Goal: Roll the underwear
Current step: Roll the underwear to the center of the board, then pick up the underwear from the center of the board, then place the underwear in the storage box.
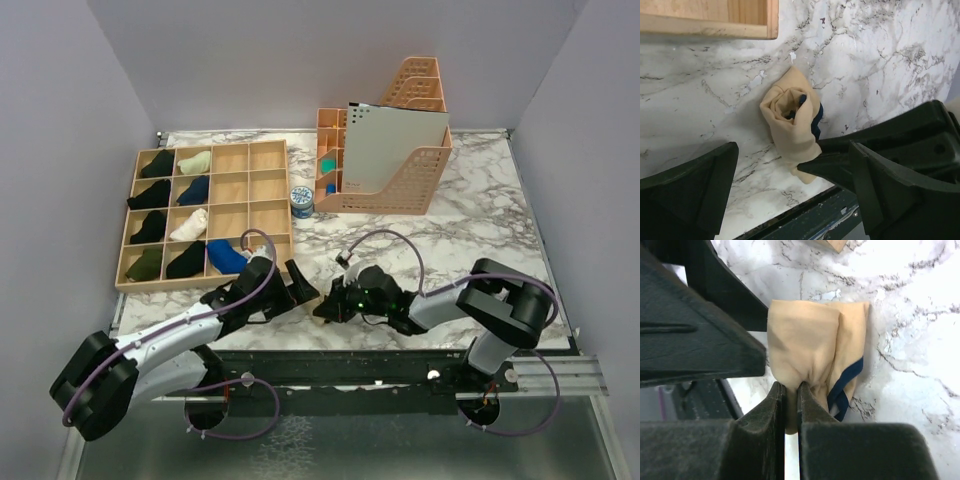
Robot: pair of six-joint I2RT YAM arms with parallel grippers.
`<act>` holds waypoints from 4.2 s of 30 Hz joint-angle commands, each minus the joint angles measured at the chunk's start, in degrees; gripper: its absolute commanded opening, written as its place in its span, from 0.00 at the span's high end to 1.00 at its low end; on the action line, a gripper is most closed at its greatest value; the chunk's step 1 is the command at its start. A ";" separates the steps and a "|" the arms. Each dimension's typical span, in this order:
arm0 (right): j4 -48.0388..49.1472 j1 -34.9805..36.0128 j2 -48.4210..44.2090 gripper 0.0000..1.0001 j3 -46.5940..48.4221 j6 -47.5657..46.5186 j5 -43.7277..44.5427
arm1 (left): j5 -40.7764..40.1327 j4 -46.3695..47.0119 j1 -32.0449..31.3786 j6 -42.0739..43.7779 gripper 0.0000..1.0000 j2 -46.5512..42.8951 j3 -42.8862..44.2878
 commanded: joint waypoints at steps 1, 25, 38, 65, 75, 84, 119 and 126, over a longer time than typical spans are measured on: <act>11.30 -2.99 5.79 0.96 -5.31 13.69 -11.37 | 0.41 5.68 0.22 -0.36 0.01 -4.14 -3.87; 57.05 -13.88 34.92 0.97 -18.28 40.21 -17.92 | 3.31 22.45 -6.77 -3.82 0.19 14.54 -4.78; 59.66 -15.84 36.48 0.93 -19.25 42.06 -19.88 | -3.92 28.83 -8.55 -9.39 0.28 22.88 -5.40; -12.35 -16.37 -14.35 0.52 -13.10 8.13 -7.70 | -10.21 5.93 -9.53 -0.59 0.78 20.32 5.73; -35.14 -16.32 -31.62 0.52 -7.57 2.01 2.68 | -8.80 2.47 -9.21 7.64 0.99 15.96 11.35; -37.99 -16.40 -35.77 0.52 -6.71 2.67 3.61 | -4.45 -3.83 -1.84 11.54 1.00 10.29 17.22; -41.02 -16.32 -35.99 0.52 -8.00 3.64 0.91 | 5.86 9.96 27.70 -5.73 1.00 18.66 8.84; -38.17 -16.34 -33.82 0.52 -8.10 4.03 -0.27 | 3.49 8.83 27.61 -10.39 1.00 17.10 6.78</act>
